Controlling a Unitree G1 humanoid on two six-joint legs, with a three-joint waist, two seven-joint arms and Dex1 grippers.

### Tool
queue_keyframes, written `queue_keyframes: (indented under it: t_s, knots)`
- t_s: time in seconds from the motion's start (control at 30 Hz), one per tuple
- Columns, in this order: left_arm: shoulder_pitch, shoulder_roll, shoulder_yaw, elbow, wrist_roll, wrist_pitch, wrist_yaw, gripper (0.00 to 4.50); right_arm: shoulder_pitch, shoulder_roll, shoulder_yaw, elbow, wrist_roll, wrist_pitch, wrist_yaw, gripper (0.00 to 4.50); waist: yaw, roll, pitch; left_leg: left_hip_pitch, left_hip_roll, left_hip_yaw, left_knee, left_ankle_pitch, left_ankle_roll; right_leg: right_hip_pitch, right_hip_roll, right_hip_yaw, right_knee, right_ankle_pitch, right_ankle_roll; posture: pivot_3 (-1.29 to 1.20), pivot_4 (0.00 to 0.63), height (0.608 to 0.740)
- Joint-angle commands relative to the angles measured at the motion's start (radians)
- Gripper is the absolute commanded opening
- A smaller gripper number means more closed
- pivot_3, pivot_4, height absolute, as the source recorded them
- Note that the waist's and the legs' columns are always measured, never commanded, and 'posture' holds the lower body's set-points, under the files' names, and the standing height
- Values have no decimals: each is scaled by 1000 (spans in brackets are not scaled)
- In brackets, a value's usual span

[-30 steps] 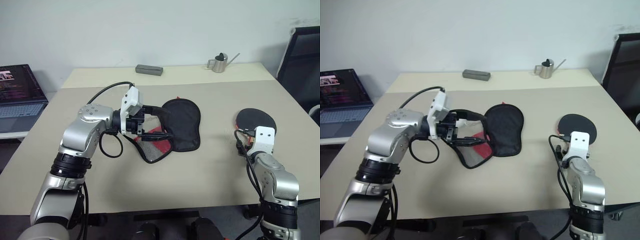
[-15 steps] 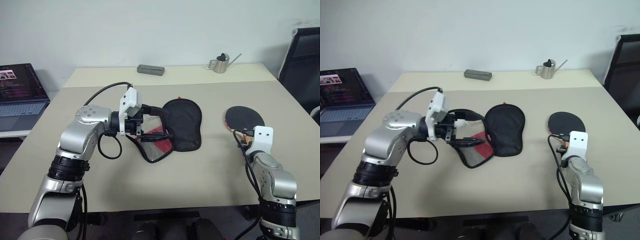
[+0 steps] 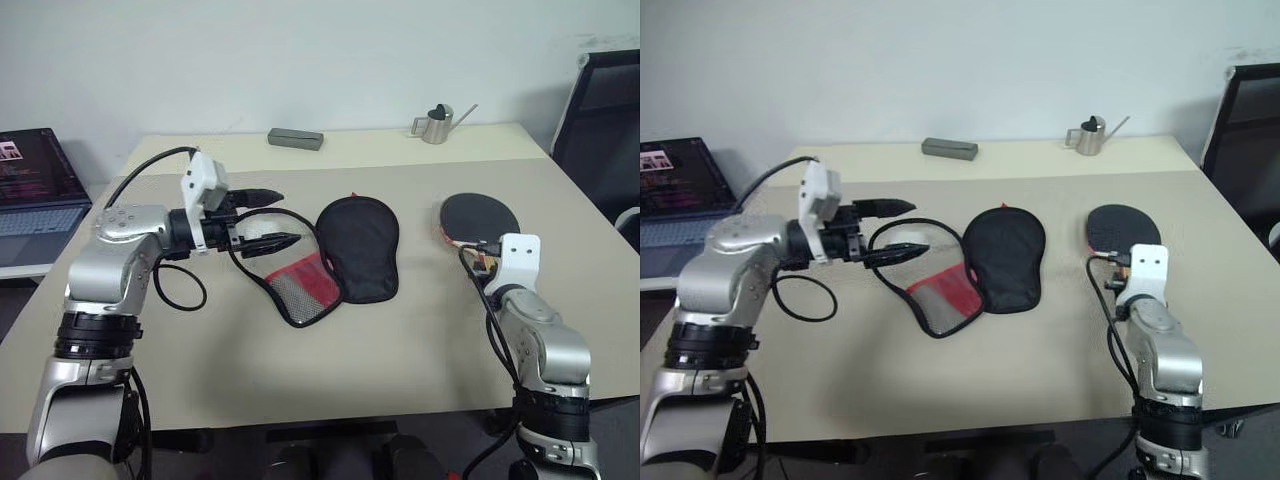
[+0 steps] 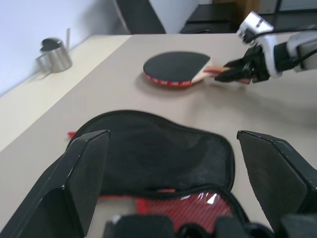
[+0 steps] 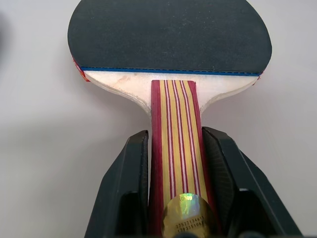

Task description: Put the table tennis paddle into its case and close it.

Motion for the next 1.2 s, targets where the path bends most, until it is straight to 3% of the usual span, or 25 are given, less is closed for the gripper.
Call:
queue_keyframes:
  t_s: [0.03,0.27,0.47,0.77,1.2]
  knots:
    - [17,31,57,1,0,-22,20,4500,-59,-8,13,-85,15,4,15,1276,1,0,0,0,0,0,0,0,0,0,0,0,0,0,0,0,150,740]
    - [58,93,99,69,28,-64,15,4500,-164,36,95,-79,29,13,42,1276,-3,-2,3,0,1,0,-1,0,0,-1,0,0,-1,0,-1,0,150,740]
    - [63,121,109,105,22,-82,1,4500,-230,139,172,8,36,14,45,1276,0,-3,5,-1,2,0,-1,0,0,-3,1,0,0,1,-1,0,150,740]
    - [95,125,131,20,-13,-28,29,4500,-187,288,295,53,26,2,21,1276,0,-4,5,-7,2,0,-1,0,-1,-9,1,0,1,1,-2,0,150,740]
    - [103,115,122,-31,-23,12,55,4500,-144,293,317,161,-29,-93,6,1276,-3,-4,5,-7,2,1,-1,0,-1,-10,1,1,1,2,-3,0,150,740]
